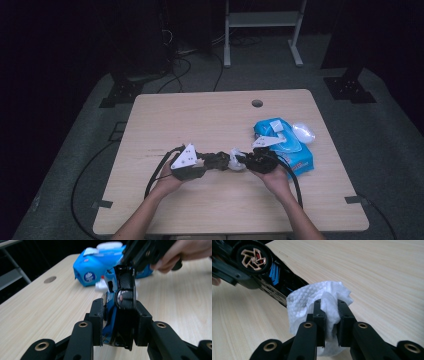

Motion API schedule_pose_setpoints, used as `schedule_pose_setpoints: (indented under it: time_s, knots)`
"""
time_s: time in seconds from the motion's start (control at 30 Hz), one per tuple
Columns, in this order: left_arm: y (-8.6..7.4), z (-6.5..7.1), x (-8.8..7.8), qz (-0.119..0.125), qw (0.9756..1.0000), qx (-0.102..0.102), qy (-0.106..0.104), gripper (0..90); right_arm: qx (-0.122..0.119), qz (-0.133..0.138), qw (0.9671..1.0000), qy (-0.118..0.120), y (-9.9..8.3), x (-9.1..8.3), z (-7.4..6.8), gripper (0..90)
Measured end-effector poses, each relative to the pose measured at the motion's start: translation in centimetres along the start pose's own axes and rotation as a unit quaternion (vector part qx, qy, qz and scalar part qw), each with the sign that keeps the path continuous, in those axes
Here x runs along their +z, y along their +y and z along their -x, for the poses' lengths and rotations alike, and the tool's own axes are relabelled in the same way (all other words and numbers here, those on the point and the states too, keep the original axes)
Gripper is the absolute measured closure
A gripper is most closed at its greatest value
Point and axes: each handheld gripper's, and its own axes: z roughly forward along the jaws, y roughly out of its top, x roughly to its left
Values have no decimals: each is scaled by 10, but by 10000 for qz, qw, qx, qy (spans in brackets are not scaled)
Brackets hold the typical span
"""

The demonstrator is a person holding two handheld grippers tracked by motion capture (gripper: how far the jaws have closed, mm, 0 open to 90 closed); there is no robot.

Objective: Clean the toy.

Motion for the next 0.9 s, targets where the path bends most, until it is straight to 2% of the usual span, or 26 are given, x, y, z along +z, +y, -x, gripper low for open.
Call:
schedule_pose_setpoints:
  time_s: [0.03,0.17,0.33,0.47,0.7,0.9]
  knots:
    - [3,0,0,-40,10000,66,-7,669,14,-11,10000,16,-1,0,0,794]
    - [8,-1,1,150,9998,-31,-93,669,102,-9,9999,109,-4,1,1,795]
    - [16,-1,3,366,9991,-79,-205,673,85,-93,9997,216,-6,6,-1,794]
    - [17,-5,4,507,9980,-247,-290,677,143,-133,9991,369,-9,10,-2,795]
    - [16,-9,4,548,9971,-414,-342,676,161,-135,9988,432,-8,12,-2,795]
    - [12,-13,4,660,9945,-689,-426,669,186,-139,9987,460,-8,12,-2,795]
